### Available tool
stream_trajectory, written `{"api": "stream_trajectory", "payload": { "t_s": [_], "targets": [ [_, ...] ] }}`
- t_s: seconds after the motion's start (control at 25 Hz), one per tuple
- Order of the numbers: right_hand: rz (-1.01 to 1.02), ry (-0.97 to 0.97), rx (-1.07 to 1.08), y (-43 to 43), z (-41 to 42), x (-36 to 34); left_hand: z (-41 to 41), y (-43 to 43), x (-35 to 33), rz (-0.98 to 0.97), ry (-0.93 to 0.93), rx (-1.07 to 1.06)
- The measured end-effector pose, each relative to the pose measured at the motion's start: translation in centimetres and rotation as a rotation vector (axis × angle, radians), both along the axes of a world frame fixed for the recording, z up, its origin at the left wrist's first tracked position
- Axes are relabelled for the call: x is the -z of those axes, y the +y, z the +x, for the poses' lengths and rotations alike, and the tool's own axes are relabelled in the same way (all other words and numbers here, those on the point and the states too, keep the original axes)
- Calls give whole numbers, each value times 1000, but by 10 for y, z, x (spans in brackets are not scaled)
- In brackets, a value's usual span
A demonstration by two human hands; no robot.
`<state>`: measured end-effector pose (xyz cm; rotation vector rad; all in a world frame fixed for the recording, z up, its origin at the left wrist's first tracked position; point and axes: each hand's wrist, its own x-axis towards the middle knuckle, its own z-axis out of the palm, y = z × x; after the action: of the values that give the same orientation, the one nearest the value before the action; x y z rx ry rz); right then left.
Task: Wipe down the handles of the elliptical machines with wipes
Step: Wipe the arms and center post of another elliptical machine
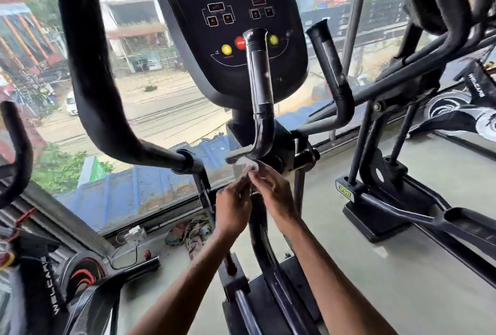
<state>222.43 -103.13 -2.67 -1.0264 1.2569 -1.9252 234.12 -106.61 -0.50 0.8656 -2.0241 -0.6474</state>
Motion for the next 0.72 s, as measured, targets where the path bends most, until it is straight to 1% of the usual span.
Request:
{"api": "stream_trajectory", "payload": {
  "t_s": [0.08, 0.12, 0.2, 0.24, 0.28, 0.36, 0.44, 0.48, 0.56, 0.6, 0.68, 0.72],
  "targets": [
    [-96, -25, 19, 3, -2, 3, 1, 6, -7, -101, -95, 68],
    [-128, -84, 37, 4, -3, 5, 4, 8, -15, -118, -123, 90],
    [-92, -298, 135, 5, -9, 10, 9, 14, -30, -97, -110, 63],
    [-40, -380, 221, 3, -13, 15, 8, 14, -36, -108, -86, -1],
    [24, -411, 319, -1, -17, 20, 5, 12, -41, -131, -83, -77],
    [108, -376, 454, -11, -24, 23, -9, 6, -48, -119, -110, -145],
    [121, -309, 503, -21, -26, 14, -22, 2, -52, -67, -120, -160],
    [114, -249, 533, -28, -24, 8, -26, 1, -52, -67, -90, -173],
    [99, -137, 509, -40, -25, -1, -31, -1, -53, -95, -53, -212],
    [74, -121, 434, -46, -24, -4, -33, -1, -54, -124, -53, -235],
    [17, -148, 265, -55, -15, -3, -37, 0, -55, -185, -77, -271],
    [-23, -197, 188, -57, -11, 0, -39, 0, -55, -205, -84, -284]
  ]
}}
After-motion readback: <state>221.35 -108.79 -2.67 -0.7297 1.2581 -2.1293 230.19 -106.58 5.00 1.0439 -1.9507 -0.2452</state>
